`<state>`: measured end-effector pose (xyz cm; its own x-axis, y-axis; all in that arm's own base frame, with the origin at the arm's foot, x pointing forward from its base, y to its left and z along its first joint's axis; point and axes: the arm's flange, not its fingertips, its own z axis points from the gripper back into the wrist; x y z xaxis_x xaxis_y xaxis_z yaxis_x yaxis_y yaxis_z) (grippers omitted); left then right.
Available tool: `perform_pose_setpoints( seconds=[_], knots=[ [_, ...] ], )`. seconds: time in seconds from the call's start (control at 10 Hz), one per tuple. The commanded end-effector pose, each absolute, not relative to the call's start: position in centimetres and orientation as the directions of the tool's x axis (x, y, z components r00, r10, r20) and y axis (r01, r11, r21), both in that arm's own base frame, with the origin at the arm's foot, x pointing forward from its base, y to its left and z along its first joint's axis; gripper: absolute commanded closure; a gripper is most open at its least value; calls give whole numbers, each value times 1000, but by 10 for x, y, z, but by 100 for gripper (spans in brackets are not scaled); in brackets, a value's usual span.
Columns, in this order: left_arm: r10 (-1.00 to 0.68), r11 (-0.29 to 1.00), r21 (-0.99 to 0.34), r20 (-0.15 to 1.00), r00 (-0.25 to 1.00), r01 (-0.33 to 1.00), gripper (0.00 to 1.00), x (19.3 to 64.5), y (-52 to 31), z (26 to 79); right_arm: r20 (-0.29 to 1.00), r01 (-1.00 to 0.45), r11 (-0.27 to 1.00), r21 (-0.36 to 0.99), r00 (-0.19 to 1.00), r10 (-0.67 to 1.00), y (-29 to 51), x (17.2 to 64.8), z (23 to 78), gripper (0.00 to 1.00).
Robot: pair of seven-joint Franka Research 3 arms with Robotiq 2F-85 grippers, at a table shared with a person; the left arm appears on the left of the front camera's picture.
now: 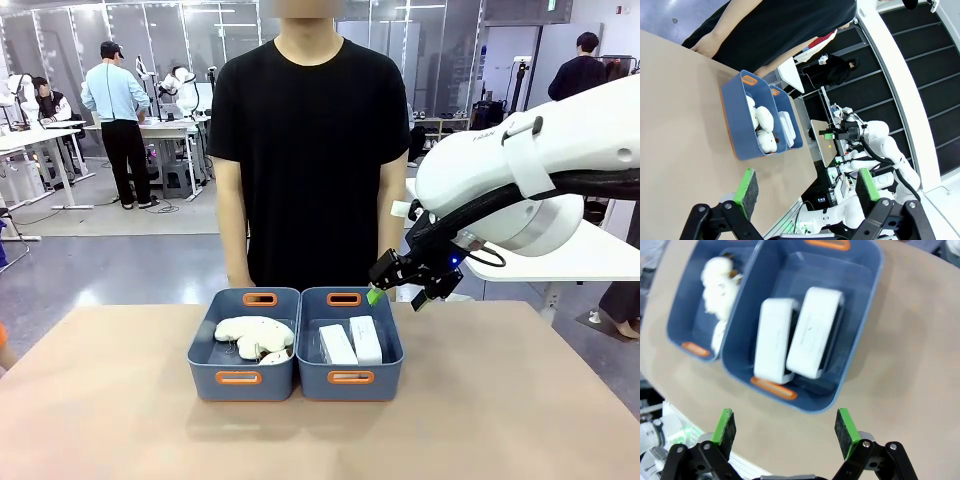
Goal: Sort the digital clocks into the basket.
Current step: Pick up the Digital clock from the table and place it into the empty Plastic storage basket.
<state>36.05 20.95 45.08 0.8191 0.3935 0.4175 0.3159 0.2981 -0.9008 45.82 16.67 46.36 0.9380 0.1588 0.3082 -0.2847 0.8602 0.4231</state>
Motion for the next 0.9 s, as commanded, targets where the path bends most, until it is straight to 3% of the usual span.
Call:
perform_pose_setpoints(
  seconds=[0.0,0.2,0.5,0.8],
  knots=[
    [392,295,-902,415,821,315,0,360,209,454,285,-267,754,600,952,110,109,430,449,0],
    [392,295,-902,415,821,315,0,360,209,454,271,-214,709,672,962,33,66,413,436,0],
    [392,295,-902,415,821,315,0,360,209,454,168,-148,399,905,986,-15,-12,391,391,0],
    [392,295,-902,415,821,315,0,360,209,454,128,-92,200,975,976,-177,-95,376,341,0]
  ],
)
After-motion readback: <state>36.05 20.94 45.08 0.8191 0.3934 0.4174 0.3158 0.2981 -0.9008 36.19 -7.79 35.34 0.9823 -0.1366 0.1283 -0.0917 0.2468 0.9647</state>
